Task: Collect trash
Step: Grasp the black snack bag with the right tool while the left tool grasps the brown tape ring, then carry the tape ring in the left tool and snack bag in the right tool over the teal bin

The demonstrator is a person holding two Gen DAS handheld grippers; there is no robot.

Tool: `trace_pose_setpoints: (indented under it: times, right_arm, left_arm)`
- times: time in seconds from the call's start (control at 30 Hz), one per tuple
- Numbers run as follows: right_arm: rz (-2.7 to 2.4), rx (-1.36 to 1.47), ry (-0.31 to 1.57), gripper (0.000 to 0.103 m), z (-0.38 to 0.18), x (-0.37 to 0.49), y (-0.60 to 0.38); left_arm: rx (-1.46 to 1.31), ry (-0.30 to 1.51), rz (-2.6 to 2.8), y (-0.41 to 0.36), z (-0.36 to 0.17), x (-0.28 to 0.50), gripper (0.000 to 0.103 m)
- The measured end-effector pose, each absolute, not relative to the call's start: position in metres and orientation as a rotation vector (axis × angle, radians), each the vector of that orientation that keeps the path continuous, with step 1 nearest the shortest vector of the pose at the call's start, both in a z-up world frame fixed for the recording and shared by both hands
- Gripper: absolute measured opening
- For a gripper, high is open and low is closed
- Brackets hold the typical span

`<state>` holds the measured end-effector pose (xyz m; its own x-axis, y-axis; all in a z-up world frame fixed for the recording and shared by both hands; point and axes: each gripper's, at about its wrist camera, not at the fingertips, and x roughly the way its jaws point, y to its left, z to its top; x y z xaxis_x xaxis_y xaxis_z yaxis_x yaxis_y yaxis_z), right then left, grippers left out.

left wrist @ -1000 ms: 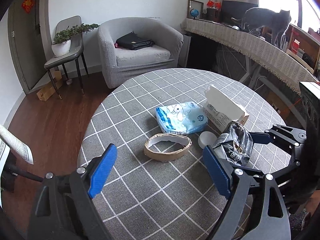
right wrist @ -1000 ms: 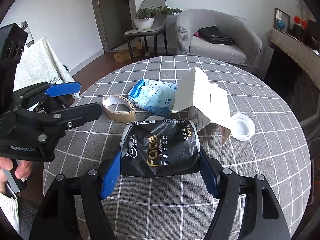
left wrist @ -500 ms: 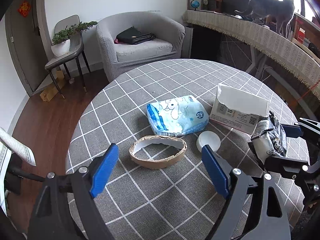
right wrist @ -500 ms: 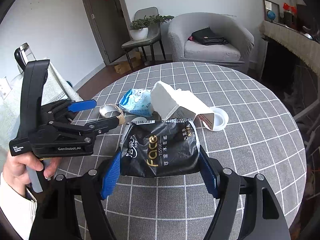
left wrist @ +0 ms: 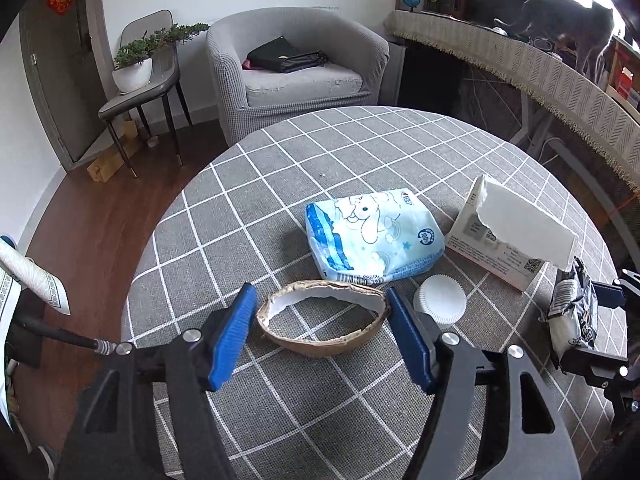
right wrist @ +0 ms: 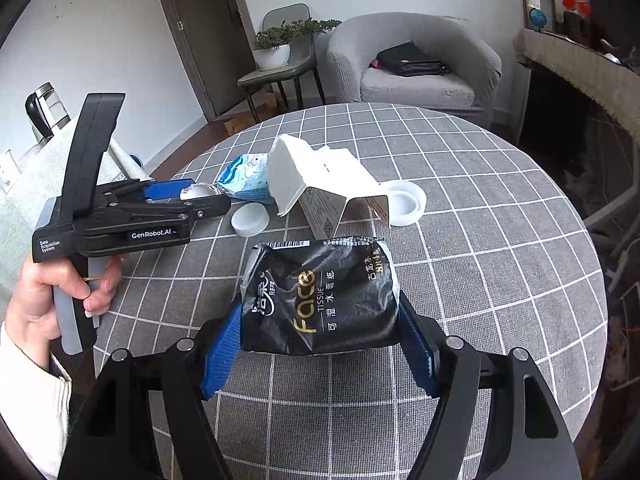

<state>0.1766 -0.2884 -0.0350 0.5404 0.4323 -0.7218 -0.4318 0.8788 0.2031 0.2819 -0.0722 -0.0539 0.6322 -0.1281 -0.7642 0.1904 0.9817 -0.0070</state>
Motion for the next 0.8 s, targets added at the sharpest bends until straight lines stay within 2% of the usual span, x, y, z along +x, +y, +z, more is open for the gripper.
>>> trace_pose_setpoints:
  times: [0.43,0.8]
  right_arm:
    - [0.58,-0.014,0.859,0.072,-0.026,0.174,-0.26]
    - [0.642,-0.029,0.832,0.072,-0.018,0.178,-0.204]
  left_arm:
    - [0.051,0.807,-0.134,-0.058,-0.038,0.265,0.064]
    - [0.037,0.777,-0.088,-0.009,-0.022,0.247,0.065]
